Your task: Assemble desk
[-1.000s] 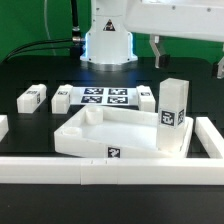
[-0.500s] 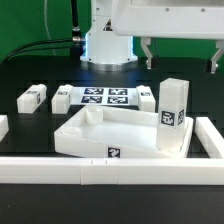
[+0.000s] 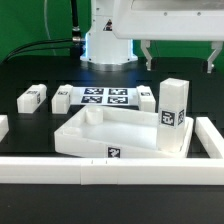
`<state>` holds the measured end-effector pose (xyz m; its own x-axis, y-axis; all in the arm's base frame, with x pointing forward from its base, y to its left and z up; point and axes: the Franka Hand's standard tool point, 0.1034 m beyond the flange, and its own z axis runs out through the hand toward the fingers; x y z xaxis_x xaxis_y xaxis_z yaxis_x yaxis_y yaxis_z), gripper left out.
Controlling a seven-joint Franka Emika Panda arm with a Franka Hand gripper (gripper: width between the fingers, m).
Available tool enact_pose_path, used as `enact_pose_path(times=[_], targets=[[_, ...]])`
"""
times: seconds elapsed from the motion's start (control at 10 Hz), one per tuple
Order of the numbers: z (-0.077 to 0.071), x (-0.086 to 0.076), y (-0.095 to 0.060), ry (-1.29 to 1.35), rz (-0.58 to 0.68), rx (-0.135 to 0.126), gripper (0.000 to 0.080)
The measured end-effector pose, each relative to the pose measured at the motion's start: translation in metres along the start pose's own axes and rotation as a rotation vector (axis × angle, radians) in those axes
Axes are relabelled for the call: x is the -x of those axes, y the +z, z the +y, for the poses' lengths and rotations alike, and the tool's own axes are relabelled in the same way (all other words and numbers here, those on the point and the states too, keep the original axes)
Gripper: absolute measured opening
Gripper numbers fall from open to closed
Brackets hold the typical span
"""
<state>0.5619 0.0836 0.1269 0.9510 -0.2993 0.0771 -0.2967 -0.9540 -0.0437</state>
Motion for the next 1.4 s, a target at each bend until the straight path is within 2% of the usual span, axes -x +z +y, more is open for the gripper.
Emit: enact_pose_path(times=[0.1,0.2,0.6,0.7,0.8,0.9,1.0,1.2,1.4], targets=[[0.005,0.016,0.008,-0.004,0.012,-0.004,0.0649],[0.006,0.021,0.013,-0.006,0.016,-0.004,0.0649],[0.007,0.020,0.014,-0.005,0.018,-0.004,0.0649],[0.013,0.028,0.022,0.034,0.061,-0.030,0.0649],[0.032,0.060,0.041,0.061,0.071,-0.033,0.0649],[0.040,0.074,0.051,0.047,0.068,-0.023,0.0649],[0.043,0.077,0.059,0.040,0.069,-0.016,0.0649],[0.041,0.072,0.056,0.043,0.047,-0.016,0.0649],[0.046,0.077,0.058,0.027,-0.040,0.001,0.0649]])
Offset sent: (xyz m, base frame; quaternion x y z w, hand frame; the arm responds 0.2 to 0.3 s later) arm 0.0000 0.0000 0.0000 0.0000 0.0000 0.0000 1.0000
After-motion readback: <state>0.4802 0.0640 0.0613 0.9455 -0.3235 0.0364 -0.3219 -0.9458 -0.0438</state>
